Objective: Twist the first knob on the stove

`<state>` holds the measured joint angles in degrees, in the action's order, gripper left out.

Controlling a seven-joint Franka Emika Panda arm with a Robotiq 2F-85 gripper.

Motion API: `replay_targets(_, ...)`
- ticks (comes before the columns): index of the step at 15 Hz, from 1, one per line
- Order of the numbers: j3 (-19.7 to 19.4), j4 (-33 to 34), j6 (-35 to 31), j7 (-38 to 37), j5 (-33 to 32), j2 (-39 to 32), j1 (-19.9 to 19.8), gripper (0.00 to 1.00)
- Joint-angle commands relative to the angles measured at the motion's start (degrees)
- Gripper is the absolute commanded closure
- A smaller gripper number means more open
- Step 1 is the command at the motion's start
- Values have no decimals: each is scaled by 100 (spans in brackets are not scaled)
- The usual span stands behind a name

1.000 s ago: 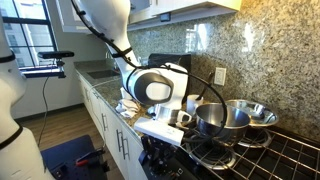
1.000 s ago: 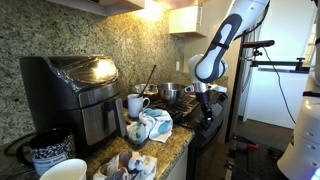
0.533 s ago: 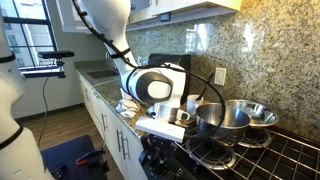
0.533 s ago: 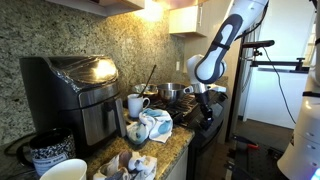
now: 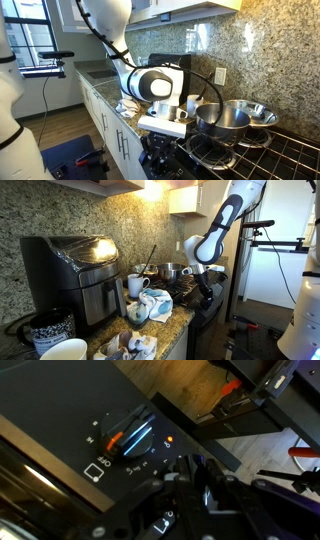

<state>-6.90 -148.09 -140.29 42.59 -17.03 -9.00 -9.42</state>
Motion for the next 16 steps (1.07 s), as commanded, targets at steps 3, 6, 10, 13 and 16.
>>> replay_targets(3,93,106,-93,36,-117,-746,71,92)
replay_targets(6,101,149,-35,63,-153,-772,69,92)
replay_targets(10,106,180,22,108,-212,-790,77,92)
replay_targets(13,109,195,59,165,-271,-794,83,92)
replay_targets(16,122,212,106,288,-193,-773,52,92)
